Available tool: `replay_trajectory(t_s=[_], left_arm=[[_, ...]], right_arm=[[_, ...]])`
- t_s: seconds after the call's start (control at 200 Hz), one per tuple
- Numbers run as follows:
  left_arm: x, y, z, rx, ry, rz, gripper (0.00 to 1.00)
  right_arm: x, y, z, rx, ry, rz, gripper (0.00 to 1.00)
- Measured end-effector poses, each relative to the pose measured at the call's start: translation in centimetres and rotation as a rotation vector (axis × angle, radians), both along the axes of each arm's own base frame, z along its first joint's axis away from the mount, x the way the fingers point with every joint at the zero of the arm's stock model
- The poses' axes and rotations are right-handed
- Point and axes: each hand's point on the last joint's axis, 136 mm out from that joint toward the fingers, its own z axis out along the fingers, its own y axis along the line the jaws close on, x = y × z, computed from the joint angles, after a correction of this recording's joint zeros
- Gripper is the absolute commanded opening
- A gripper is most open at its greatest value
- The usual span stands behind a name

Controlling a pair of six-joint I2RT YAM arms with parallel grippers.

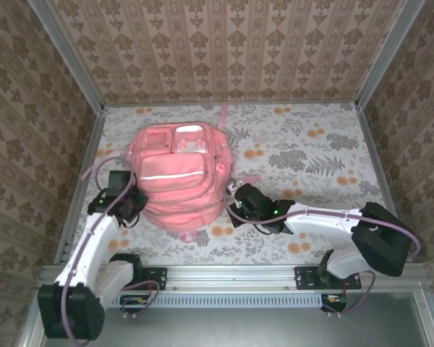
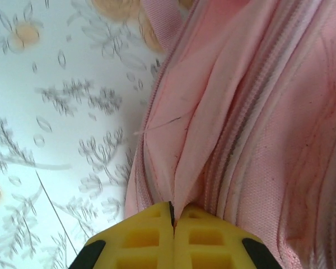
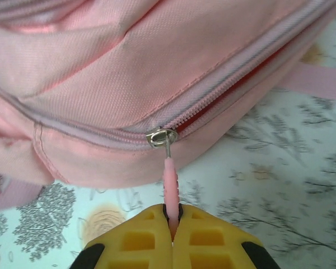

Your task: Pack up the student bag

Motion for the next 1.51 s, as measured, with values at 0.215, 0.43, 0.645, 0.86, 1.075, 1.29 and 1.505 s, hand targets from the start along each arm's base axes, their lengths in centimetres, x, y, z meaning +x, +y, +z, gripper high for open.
replay_trajectory(t_s=[0.215,0.43,0.645,0.86,1.075,1.29,1.505], left_arm=[[0.6,0.2,1.3,0.004,-0.019,-0.057,0.48],[-2.4,-5.4,4.9,-0.122,-0.152,-0.168,0.54],[-5.8,-11.9,1.7,-0.294,-0.101,-0.232,0.56],[-5.7,-16.4,0.9,-0.293,-0.053,-0.238,0.58],[-3.7,-19.1,0.9,-0.302,-0.072,-0.210,0.59],[-2.8,-19.6,-0.4,-0.257,-0.049,-0.183,0.06],[-2.7,-18.8,0.5,-0.216,-0.061,-0.167,0.00]], right_arm=[[-1.0,2.6,-0.9,0.008,0.027,0.027,0.00],[-0.8,2.8,-0.9,0.023,0.030,0.013,0.00],[-0.6,3.0,-0.6,0.036,0.022,0.010,0.00],[-0.5,3.0,-0.6,0.039,0.017,0.009,0.00],[-0.6,2.9,-0.9,0.043,0.015,0.007,0.00],[-0.6,2.4,-1.3,0.031,0.015,-0.004,0.00],[-0.2,2.1,-1.2,0.021,-0.004,-0.024,0.00]])
